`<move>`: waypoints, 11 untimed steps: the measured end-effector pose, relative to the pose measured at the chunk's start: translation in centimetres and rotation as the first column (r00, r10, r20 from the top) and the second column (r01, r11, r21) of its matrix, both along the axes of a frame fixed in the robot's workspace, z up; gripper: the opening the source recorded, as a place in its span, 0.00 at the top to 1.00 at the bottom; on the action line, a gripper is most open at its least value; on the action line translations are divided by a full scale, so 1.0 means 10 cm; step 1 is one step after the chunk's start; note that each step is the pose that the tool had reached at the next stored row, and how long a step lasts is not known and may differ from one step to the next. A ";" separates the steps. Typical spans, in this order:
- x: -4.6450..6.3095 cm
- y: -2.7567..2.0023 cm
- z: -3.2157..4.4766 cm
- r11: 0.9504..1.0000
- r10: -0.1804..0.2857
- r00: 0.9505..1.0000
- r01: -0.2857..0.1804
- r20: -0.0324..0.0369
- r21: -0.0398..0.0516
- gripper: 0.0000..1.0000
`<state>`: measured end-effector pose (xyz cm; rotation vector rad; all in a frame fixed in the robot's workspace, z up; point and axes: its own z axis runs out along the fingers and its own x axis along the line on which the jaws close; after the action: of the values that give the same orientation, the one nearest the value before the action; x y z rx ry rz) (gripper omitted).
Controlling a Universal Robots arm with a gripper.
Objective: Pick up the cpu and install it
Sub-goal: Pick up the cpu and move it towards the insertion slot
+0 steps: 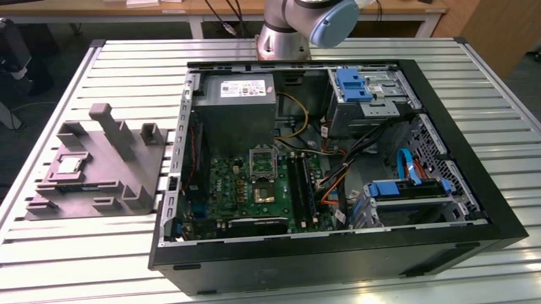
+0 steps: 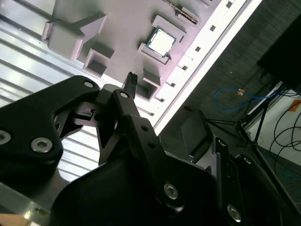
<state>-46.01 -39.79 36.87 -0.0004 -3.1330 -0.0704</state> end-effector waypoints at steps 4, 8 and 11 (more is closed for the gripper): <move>0.00 0.000 -0.023 1.000 0.001 1.000 -0.001 0.003 0.000 0.35; 0.00 -0.002 -0.088 1.000 0.004 1.000 -0.004 0.003 0.000 0.35; 0.00 -0.017 -0.143 1.000 0.005 1.000 -0.005 0.003 0.000 0.35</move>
<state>-46.02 -39.96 35.44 0.0070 -3.1362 -0.0706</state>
